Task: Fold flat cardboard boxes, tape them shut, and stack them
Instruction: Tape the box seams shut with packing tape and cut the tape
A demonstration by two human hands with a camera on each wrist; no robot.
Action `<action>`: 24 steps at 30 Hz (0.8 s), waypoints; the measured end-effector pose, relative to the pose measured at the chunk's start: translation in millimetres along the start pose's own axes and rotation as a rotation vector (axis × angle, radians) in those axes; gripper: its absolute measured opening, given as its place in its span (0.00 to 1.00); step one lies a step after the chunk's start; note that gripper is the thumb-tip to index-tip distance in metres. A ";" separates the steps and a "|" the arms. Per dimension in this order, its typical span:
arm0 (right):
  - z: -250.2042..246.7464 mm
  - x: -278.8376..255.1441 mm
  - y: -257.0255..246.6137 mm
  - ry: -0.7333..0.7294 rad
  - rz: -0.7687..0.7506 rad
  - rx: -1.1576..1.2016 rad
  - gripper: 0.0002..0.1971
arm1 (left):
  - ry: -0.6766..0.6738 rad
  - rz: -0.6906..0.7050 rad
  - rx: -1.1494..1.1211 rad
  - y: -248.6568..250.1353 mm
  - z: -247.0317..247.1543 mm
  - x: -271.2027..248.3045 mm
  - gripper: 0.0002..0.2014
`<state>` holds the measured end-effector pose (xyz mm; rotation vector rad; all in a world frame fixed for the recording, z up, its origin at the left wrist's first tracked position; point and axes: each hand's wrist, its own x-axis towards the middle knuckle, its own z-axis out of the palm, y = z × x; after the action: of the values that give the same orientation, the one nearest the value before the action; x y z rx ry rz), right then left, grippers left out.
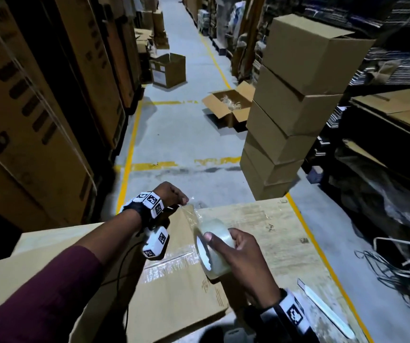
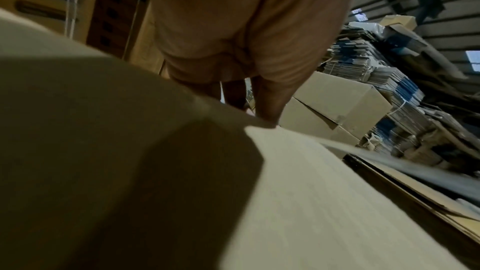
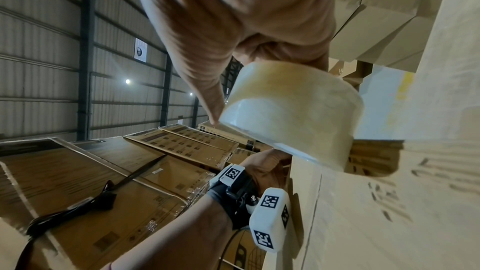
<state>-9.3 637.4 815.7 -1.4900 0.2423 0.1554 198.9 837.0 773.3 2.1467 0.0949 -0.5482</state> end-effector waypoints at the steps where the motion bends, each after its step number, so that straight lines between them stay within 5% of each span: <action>1: 1.1 0.2 -0.2 0.000 0.001 -0.004 0.18 | -0.018 -0.017 -0.001 0.4 0.4 0.1 0.03; 9: 7.1 1.2 -1.7 -0.025 0.001 0.014 0.21 | -0.070 -0.067 -0.042 1.9 -2.5 2.8 0.05; 13: 6.1 3.0 1.8 -0.030 0.000 0.003 0.22 | -0.143 -0.104 0.192 7.7 3.8 2.5 0.09; 16: 4.2 4.4 5.3 -0.024 -0.005 0.007 0.25 | -0.054 -0.207 0.244 0.5 7.6 11.2 0.12; 19: 3.8 2.9 6.3 -0.021 -0.019 0.010 0.29 | -0.153 -0.061 0.505 -18.9 14.5 25.3 0.19; 21: 2.7 2.5 7.1 -0.017 -0.032 -0.005 0.30 | -0.029 -0.079 0.210 4.1 8.1 9.0 0.12; 24: 1.4 3.9 9.8 -0.002 -0.044 -0.025 0.34 | 0.015 0.013 0.147 5.9 6.2 -7.9 0.12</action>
<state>-8.0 639.4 805.4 -1.5190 0.2060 0.1254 191.2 829.5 777.9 2.2933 0.0498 -0.5458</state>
